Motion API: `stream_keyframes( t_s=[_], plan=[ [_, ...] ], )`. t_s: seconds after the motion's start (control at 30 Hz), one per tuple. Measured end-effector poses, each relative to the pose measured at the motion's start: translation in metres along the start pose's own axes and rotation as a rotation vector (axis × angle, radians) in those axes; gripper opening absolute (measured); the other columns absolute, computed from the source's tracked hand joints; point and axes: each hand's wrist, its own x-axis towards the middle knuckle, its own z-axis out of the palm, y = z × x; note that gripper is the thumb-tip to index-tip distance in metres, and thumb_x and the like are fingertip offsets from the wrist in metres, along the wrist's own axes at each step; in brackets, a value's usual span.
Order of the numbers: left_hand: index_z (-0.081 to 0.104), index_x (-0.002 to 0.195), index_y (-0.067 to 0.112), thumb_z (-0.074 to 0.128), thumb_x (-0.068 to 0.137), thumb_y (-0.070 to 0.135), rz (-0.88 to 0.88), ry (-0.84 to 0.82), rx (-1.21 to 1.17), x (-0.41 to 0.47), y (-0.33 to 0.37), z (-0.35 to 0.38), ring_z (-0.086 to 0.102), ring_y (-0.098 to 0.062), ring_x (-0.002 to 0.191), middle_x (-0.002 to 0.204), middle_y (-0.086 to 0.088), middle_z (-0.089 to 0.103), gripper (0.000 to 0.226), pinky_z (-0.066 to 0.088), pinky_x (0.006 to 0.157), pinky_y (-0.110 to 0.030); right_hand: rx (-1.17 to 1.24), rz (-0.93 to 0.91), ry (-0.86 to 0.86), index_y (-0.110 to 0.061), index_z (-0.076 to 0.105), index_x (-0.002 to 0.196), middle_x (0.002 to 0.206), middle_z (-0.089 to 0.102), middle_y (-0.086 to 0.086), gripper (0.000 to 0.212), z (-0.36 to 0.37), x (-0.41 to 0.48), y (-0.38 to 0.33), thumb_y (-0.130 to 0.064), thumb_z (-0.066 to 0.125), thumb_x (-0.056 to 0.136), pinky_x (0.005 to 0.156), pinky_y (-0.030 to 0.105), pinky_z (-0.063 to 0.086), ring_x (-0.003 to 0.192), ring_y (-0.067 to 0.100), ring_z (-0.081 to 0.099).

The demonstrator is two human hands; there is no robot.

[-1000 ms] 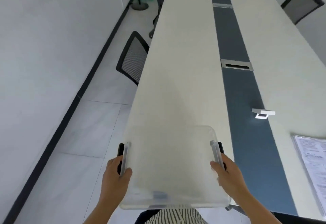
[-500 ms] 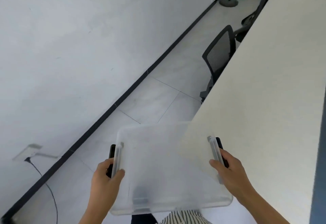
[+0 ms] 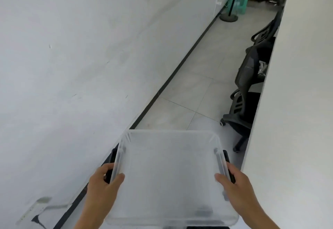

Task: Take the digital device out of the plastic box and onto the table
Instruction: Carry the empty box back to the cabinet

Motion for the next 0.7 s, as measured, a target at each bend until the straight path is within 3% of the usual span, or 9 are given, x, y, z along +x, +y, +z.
stream_keyframes(
  t_s=[0.13, 0.23, 0.37, 0.43, 0.5, 0.6, 0.7],
  plan=[
    [0.067, 0.089, 0.019, 0.066, 0.079, 0.005, 0.017, -0.092, -0.008, 0.068, 0.029, 0.032, 0.047, -0.02, 0.054, 0.067, -0.003, 0.057, 0.017, 0.043, 0.053, -0.033, -0.007, 0.057, 0.097, -0.031, 0.062, 0.113, 0.068, 0.066, -0.012, 0.03, -0.001, 0.049, -0.024, -0.017, 0.062, 0.086, 0.055, 0.032, 0.046, 0.058, 0.019, 0.055],
    [0.066, 0.091, 0.02, 0.067, 0.079, 0.008, 0.033, -0.115, 0.007, 0.122, 0.054, 0.054, 0.049, -0.021, 0.057, 0.071, -0.003, 0.057, 0.017, 0.042, 0.054, -0.032, 0.012, 0.061, 0.13, -0.026, 0.061, 0.115, 0.083, 0.07, 0.005, 0.03, 0.0, 0.098, -0.05, -0.014, 0.062, 0.087, 0.058, 0.033, 0.048, 0.07, 0.031, 0.063],
    [0.067, 0.092, 0.02, 0.068, 0.079, 0.015, 0.041, -0.096, 0.054, 0.197, 0.095, 0.069, 0.052, -0.023, 0.063, 0.077, -0.007, 0.061, 0.015, 0.042, 0.058, -0.033, -0.002, 0.081, 0.095, -0.02, 0.063, 0.113, 0.087, 0.066, 0.024, 0.027, 0.005, 0.177, -0.095, -0.014, 0.062, 0.087, 0.056, 0.031, 0.043, 0.063, 0.023, 0.053],
    [0.067, 0.09, 0.02, 0.067, 0.08, 0.016, 0.06, -0.081, 0.067, 0.234, 0.122, 0.073, 0.053, -0.024, 0.064, 0.079, -0.009, 0.061, 0.011, 0.042, 0.058, -0.033, -0.005, 0.072, 0.083, -0.022, 0.062, 0.114, 0.087, 0.067, 0.02, 0.029, 0.007, 0.216, -0.124, -0.016, 0.062, 0.086, 0.057, 0.031, 0.045, 0.064, 0.022, 0.056],
    [0.066, 0.089, 0.02, 0.067, 0.082, 0.016, 0.073, -0.066, 0.067, 0.267, 0.149, 0.081, 0.053, -0.026, 0.063, 0.078, -0.01, 0.06, 0.008, 0.045, 0.058, -0.035, -0.01, 0.058, 0.091, -0.027, 0.061, 0.116, 0.085, 0.069, 0.004, 0.032, 0.008, 0.253, -0.153, -0.019, 0.062, 0.085, 0.06, 0.031, 0.048, 0.07, 0.02, 0.062],
    [0.066, 0.091, 0.016, 0.066, 0.083, 0.013, 0.063, -0.052, 0.044, 0.312, 0.183, 0.098, 0.052, -0.026, 0.056, 0.073, -0.013, 0.062, 0.009, 0.046, 0.051, -0.035, -0.005, 0.035, 0.108, -0.028, 0.057, 0.122, 0.1, 0.066, -0.013, 0.038, 0.004, 0.303, -0.192, -0.019, 0.062, 0.085, 0.068, 0.029, 0.046, 0.086, 0.011, 0.063],
    [0.066, 0.092, 0.012, 0.067, 0.082, 0.011, 0.067, -0.063, 0.051, 0.362, 0.212, 0.127, 0.051, -0.024, 0.051, 0.07, -0.016, 0.063, 0.01, 0.044, 0.047, -0.034, -0.005, 0.052, 0.126, -0.03, 0.054, 0.117, 0.103, 0.064, -0.012, 0.035, -0.006, 0.354, -0.219, -0.019, 0.063, 0.085, 0.069, 0.031, 0.047, 0.089, 0.011, 0.062]
  ],
)
